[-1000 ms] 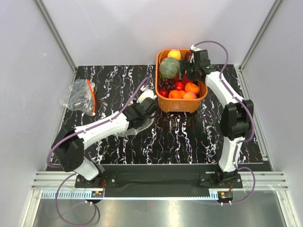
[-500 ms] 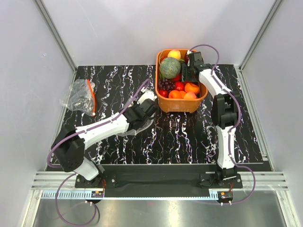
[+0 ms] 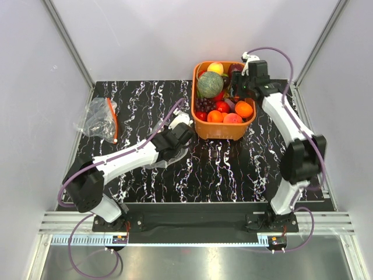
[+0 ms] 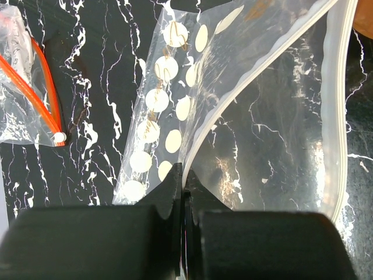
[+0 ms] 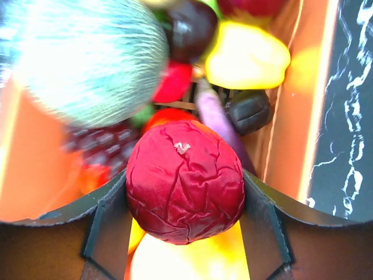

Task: Place the food in the zip-top bag and seal the zipper
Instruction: Pick up the fake fruit from the bin, then place the fake fruit in the zipper food storage bag.

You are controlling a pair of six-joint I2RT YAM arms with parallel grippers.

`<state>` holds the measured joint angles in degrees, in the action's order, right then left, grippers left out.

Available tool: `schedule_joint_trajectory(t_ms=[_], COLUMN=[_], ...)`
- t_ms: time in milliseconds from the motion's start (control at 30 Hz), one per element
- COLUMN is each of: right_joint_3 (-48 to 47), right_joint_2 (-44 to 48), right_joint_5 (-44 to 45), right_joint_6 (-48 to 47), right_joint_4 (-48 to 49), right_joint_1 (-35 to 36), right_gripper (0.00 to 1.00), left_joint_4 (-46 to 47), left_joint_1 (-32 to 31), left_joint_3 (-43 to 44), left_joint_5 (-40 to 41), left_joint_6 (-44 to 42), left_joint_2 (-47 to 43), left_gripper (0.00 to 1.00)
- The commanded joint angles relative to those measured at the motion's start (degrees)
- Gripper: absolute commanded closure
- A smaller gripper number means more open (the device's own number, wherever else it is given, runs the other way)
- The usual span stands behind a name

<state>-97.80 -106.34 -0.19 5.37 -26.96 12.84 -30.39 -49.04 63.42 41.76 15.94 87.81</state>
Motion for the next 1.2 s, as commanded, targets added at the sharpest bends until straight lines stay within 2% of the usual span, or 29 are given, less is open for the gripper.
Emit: schedule_joint_trajectory(t_ms=[0, 100, 267, 400, 533, 667, 833, 1167], right_joint_3=[4.0, 8.8, 18.0, 31.4, 40.7, 47.2, 47.0, 43.4], right_joint_2=[11.6, 17.8, 27.7, 35.0, 39.4, 38.6, 32.2, 21.5], right_joint_5=[-5.2, -4.9, -12.3, -18.9, -20.6, -21.2, -19.3, -17.7], right_joint_6=[-0.2, -0.8, 3.1, 10.3, 20.4, 26.5, 29.1, 31.5], right_joint_4=[1.9, 1.7, 2.0, 10.7, 20.3, 31.8, 35.0, 38.9], right_joint_1=[1.3, 2.9, 7.5, 13.5, 21.1, 25.2, 27.4, 28.4], right_gripper=[0.52, 0.52, 0.54, 0.57, 0.59, 0.57, 0.58, 0.58], left_joint_4=[0.2, 0.2, 0.7, -1.4, -1.4, -2.2, -2.7, 0.1], left_joint_1=[0.2, 0.2, 0.3, 0.4, 0.5, 0.5, 0.5, 0.7], left_joint_3=[2.9, 2.9, 2.2, 3.0, 3.0, 3.7, 4.6, 3.2], left_joint_5=[-1.2, -1.6, -2.3, -4.0, -6.2, -7.9, -10.0, -14.2], left_joint_6=[0.5, 0.4, 0.4, 2.1, 2.7, 3.0, 3.7, 5.3], left_joint_2=[-1.4, -1.9, -3.2, -3.7, -4.2, -3.9, -3.0, -7.2], left_gripper=[1.0, 1.0, 1.0, 1.0, 1.0, 1.0, 1.0, 1.0])
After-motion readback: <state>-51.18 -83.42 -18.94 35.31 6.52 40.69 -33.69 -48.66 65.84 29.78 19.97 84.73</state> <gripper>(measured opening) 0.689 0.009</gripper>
